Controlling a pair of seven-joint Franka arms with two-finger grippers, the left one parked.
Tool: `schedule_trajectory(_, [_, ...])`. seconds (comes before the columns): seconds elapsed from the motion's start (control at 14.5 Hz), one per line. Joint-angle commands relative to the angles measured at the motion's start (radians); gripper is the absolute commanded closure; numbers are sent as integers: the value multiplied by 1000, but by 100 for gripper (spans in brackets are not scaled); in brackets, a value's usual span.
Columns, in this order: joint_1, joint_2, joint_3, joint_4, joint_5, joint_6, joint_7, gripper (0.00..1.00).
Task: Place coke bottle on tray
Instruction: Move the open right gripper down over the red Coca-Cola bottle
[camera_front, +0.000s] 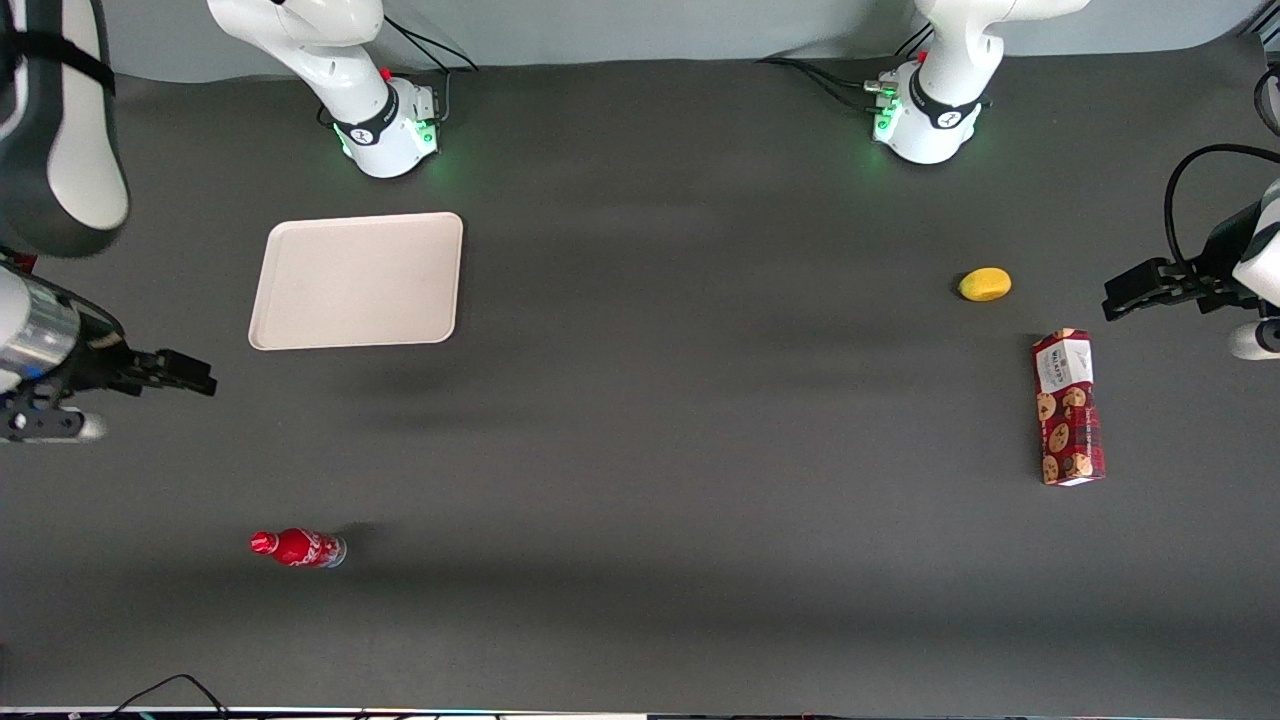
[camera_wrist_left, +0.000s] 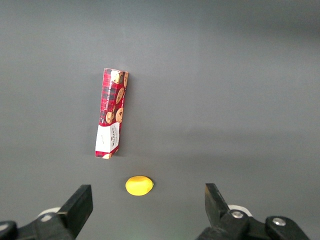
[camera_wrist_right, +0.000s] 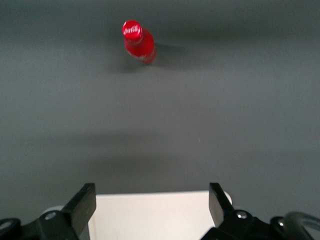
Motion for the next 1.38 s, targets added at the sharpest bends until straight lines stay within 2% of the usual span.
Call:
schedule_trajectory(0.0, [-2, 84, 23, 44, -17, 62, -32, 0])
schedule_trajectory(0.14, [-4, 137, 21, 53, -4, 140, -125, 0])
schedule_trajectory(0.42, [-4, 265, 21, 177, -4, 151, -205, 0])
schedule_trajectory(1.31, [19, 543, 44, 452, -2, 165, -249, 0])
